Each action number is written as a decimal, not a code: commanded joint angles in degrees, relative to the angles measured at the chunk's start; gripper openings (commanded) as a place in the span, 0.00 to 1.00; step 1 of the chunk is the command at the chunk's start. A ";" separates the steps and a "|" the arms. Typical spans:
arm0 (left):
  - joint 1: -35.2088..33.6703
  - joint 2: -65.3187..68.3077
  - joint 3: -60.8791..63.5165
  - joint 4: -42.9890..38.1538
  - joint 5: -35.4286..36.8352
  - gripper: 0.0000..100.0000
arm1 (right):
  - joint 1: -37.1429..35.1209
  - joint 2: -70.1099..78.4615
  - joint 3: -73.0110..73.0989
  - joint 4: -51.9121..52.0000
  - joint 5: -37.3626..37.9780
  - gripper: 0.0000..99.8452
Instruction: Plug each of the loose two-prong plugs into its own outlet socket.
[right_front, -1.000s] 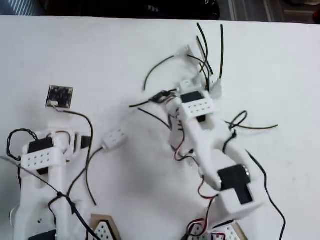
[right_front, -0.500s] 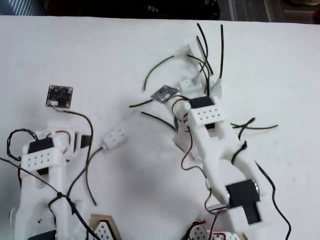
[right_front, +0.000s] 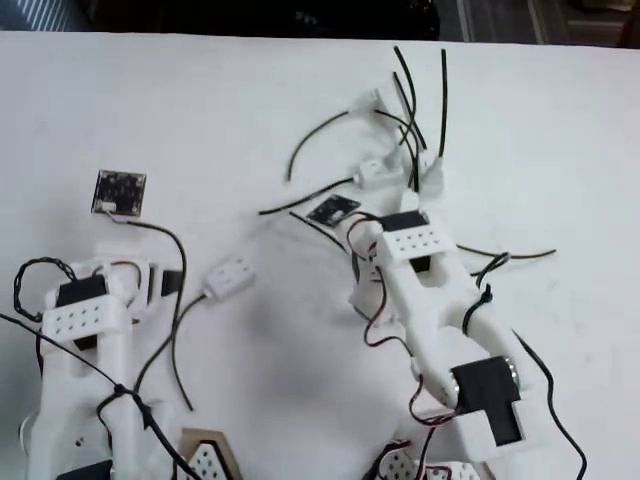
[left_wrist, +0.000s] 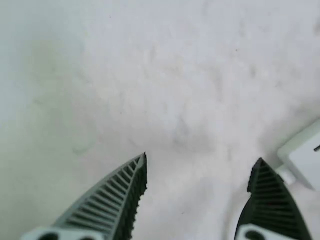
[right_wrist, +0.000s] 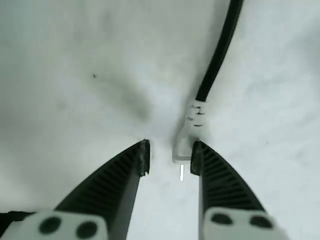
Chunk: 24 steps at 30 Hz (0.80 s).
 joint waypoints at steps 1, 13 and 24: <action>0.75 -1.63 -0.18 -0.97 -0.09 0.32 | 1.71 3.03 0.62 -2.77 0.35 0.13; 0.75 -1.63 -0.18 -0.97 -0.09 0.32 | 6.02 7.60 -1.85 -3.74 4.66 0.09; 0.75 -1.63 -0.18 -0.97 -0.09 0.32 | 5.85 4.62 -2.02 -2.33 4.40 0.10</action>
